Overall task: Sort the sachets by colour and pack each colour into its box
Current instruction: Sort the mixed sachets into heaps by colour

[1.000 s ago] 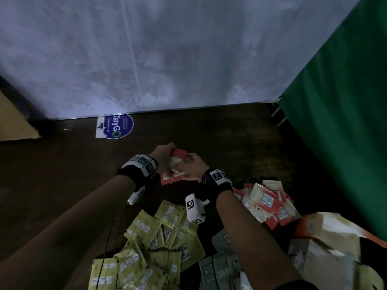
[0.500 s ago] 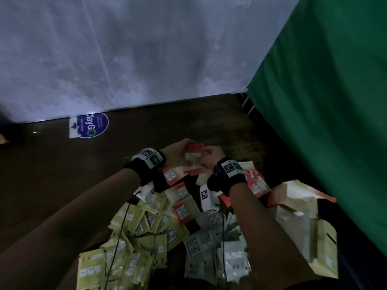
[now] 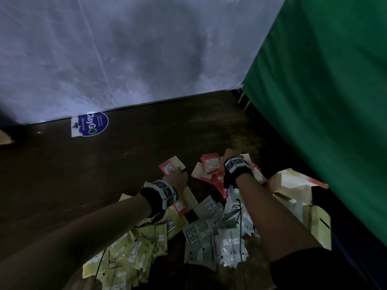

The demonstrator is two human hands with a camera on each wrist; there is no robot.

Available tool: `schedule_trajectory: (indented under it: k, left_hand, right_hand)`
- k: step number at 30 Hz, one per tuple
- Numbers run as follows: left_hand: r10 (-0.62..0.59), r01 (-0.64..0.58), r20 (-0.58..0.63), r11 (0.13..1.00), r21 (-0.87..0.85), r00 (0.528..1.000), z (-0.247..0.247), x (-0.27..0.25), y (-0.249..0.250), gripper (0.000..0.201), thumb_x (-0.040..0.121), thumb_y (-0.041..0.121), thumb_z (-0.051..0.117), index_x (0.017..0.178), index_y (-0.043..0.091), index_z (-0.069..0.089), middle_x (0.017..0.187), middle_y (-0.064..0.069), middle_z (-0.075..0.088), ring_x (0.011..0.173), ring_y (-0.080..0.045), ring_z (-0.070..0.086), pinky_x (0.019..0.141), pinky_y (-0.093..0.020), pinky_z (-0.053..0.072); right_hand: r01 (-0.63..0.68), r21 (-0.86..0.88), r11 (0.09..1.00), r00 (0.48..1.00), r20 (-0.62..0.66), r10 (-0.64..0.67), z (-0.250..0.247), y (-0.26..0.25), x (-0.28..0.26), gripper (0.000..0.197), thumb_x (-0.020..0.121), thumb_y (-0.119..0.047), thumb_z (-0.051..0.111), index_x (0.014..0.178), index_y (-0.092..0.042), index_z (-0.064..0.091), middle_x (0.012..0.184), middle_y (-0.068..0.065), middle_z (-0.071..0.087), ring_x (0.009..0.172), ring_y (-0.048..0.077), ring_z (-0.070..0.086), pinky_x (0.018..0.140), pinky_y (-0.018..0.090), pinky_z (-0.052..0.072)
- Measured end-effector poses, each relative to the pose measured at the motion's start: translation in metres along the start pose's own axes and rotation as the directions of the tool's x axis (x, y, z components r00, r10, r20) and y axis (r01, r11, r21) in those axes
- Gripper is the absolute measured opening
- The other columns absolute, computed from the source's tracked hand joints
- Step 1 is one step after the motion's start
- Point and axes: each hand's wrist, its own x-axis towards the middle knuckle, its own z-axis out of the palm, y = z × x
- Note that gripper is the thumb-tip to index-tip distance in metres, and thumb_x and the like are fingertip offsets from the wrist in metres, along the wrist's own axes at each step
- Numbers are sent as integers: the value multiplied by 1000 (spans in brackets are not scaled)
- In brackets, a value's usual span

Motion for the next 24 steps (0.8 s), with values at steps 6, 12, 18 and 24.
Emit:
schedule_trajectory:
  k: [6, 12, 18, 24]
  left_hand:
    - [-36, 43, 79, 995, -87, 996, -13, 3, 0, 69, 80, 27, 75, 135, 3, 41, 135, -15, 50, 123, -28, 52, 95, -34, 47]
    - [-25, 32, 56, 990, -137, 998, -34, -2, -7, 43, 90, 26, 61, 126, 6, 53, 127, -11, 58, 116, -24, 56, 89, -27, 45]
    - [68, -176, -198, 778, -603, 978, -60, -15, -27, 24, 96, 12, 47, 108, 2, 65, 106, -13, 66, 88, -27, 62, 72, -35, 46]
    - [13, -107, -221, 903, -417, 975, -33, -10, -25, 34, 90, 18, 59, 124, 11, 60, 128, -6, 59, 115, -21, 56, 94, -27, 43]
  right_hand:
    - [71, 41, 997, 989, -129, -65, -10, -14, -28, 58, 83, -31, 68, 130, -5, 46, 133, 16, 50, 121, 30, 50, 99, 37, 44]
    - [198, 130, 972, 978, 42, -205, 16, -4, -76, 40, 84, -25, 68, 120, -12, 56, 125, 7, 57, 114, 23, 54, 94, 34, 46]
    - [116, 447, 887, 974, 124, -190, 44, -4, -78, 29, 84, -12, 67, 110, -1, 59, 108, 19, 65, 88, 26, 64, 75, 40, 56]
    - [21, 466, 885, 975, -206, 85, -5, -3, -59, 17, 86, -12, 59, 96, -1, 67, 92, 13, 68, 79, 24, 63, 70, 38, 55]
